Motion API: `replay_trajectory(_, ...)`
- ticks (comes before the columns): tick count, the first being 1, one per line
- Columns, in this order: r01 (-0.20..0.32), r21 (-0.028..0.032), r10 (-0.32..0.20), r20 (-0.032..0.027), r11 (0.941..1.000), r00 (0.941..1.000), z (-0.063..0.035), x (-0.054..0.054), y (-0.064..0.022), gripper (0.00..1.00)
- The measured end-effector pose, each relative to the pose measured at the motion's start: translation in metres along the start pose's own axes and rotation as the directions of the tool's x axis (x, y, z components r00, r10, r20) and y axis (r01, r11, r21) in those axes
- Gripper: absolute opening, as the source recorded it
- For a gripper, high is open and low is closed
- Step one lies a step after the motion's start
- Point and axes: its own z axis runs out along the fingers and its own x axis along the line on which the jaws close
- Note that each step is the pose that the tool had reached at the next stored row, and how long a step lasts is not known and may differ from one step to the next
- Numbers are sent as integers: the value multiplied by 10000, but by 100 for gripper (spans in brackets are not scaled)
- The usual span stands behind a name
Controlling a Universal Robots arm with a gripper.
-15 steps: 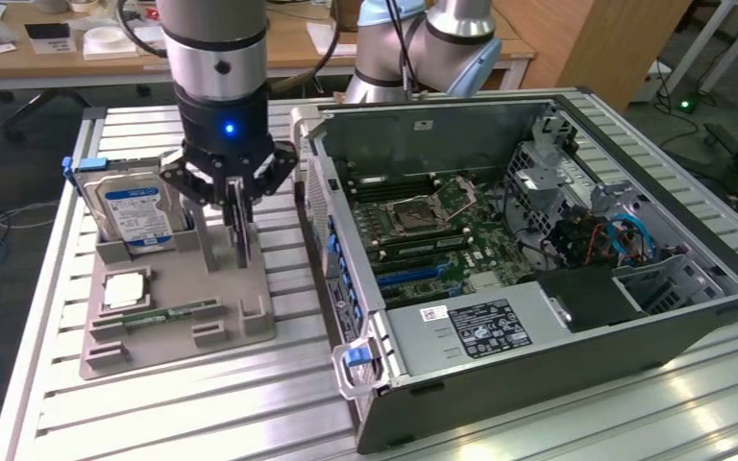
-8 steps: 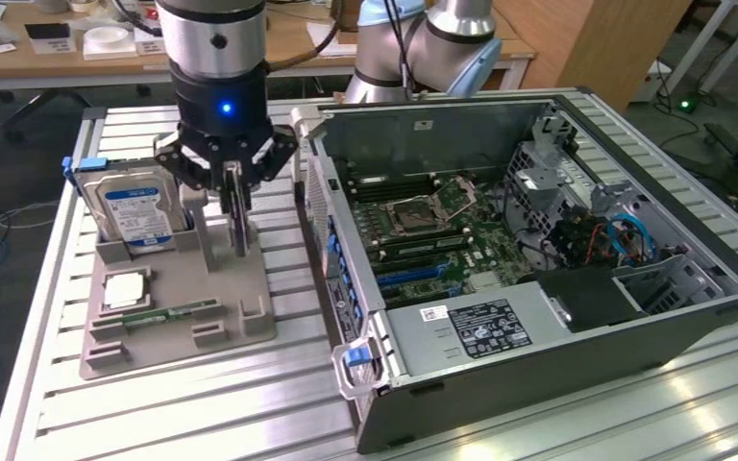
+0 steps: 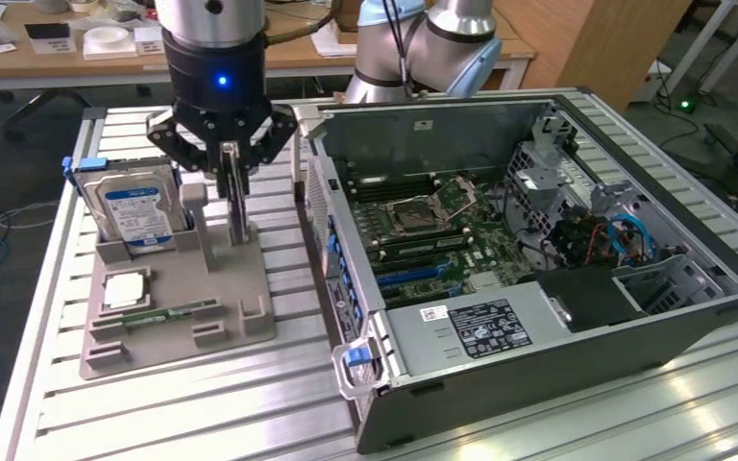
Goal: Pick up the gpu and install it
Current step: 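Pick up the gpu and move the gpu toward the slot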
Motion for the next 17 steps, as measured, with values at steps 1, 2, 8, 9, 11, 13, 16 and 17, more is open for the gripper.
replay_trajectory(1, 0, 0, 0, 0, 10000, 10000, -27, 1, 2, 28)
replay_trajectory(2, 0, 0, 0, 0, 10000, 10000, -54, 1, 5, 28)
replay_trajectory(8, 0, -1, 0, 0, 10000, 10000, -193, 5, 16, 28)
replay_trajectory(9, 0, 0, 0, 0, 10000, 10000, -217, 5, 19, 28)
replay_trajectory(11, 0, -1, 0, 1, 10000, 10000, -256, 6, 22, 28)
replay_trajectory(13, 0, -1, 0, 0, 10000, 10000, -283, 7, 24, 28)
replay_trajectory(16, -47, -3, 47, 5, 10000, 10000, -310, 8, 26, 28)
replay_trajectory(17, -90, -4, 90, 9, 10000, 10000, -316, 8, 27, 28)
